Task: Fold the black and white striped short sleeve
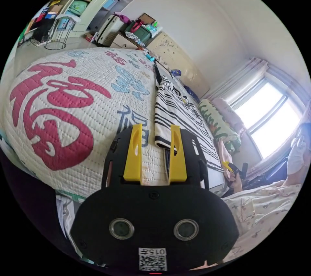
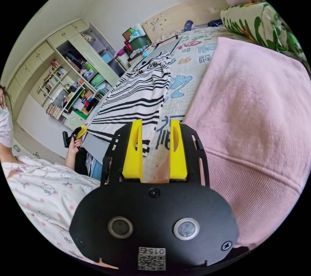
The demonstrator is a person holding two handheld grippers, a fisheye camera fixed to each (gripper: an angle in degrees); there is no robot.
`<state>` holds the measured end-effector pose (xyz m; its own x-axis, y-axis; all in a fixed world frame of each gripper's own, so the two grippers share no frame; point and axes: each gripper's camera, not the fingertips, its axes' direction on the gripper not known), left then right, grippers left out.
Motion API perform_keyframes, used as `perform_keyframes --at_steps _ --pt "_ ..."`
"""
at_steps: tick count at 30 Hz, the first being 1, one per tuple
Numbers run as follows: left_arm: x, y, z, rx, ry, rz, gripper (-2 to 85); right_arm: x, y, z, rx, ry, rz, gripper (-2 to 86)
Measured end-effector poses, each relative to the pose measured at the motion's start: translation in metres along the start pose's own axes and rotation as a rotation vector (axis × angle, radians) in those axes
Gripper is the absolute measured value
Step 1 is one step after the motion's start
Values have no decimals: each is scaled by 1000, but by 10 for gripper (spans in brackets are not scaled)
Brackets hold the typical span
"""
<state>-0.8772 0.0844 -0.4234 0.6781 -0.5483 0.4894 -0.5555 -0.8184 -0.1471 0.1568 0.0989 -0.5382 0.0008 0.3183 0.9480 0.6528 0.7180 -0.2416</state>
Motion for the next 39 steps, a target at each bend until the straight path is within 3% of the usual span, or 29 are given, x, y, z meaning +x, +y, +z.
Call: perform_keyframes --at_steps 5,8,13,20,28,34,39 --pt "33 8 4 -70 -112 91 109 -11 4 -2 -113 6 -29 120" --pt "34 13 15 -116 -12 84 61 -15 6 1 -106 -3 -22 97" --pt "26 28 -1 -28 33 18 13 -25 5 -18 -55 30 -50 15" --pt "78 39 -51 1 -32 172 9 -45 24 -87 -44 17 -117 -3" --pt "106 63 -94 -142 -131 261 60 -55 54 -108 -299 66 -241 31" --pt "141 24 -125 -41 -174 305 78 -40 -27 -165 -17 30 -285 76" --pt "211 -37 -77 -70 -59 459 79 -27 -152 -106 83 22 -284 91"
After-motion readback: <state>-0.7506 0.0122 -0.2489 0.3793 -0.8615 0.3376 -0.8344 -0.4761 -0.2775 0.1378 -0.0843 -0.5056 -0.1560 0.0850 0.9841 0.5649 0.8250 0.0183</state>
